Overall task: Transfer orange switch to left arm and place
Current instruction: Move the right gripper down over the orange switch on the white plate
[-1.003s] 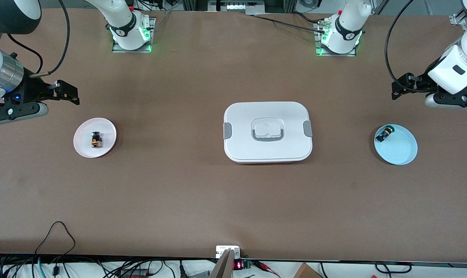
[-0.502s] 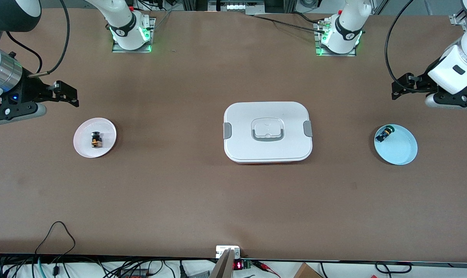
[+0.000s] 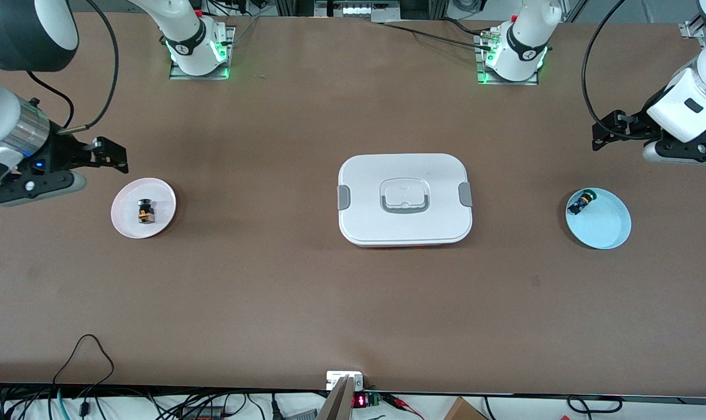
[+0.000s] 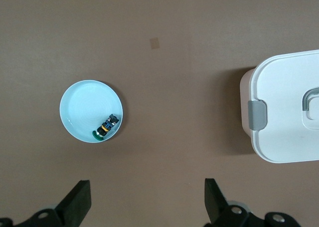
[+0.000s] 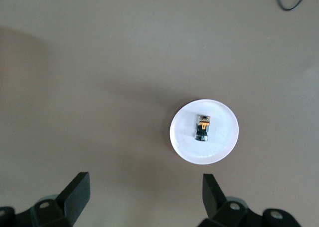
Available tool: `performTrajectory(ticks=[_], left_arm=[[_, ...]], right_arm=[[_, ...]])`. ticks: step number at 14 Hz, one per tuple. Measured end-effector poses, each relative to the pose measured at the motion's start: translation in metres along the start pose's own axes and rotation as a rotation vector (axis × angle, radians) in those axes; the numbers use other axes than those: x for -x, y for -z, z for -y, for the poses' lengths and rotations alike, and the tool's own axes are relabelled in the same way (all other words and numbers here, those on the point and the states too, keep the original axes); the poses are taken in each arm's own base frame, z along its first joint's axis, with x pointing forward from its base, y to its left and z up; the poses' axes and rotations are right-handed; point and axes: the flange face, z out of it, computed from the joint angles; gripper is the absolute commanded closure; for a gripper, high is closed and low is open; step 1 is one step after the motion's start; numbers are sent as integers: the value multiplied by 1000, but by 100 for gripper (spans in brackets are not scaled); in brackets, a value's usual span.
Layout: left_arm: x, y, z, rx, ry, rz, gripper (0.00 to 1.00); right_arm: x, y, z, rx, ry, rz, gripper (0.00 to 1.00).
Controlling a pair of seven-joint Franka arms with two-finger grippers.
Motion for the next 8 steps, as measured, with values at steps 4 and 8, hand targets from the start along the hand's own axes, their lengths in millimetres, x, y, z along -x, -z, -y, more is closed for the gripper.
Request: performTrajectory(ticks=[4, 8], left_arm=[[0, 0, 0, 0, 0, 0, 0], [0, 0, 0, 0, 0, 0, 0]], right_arm=[[1, -16, 0, -25, 308, 66, 0], [-3, -53, -6, -44, 528, 105, 0]])
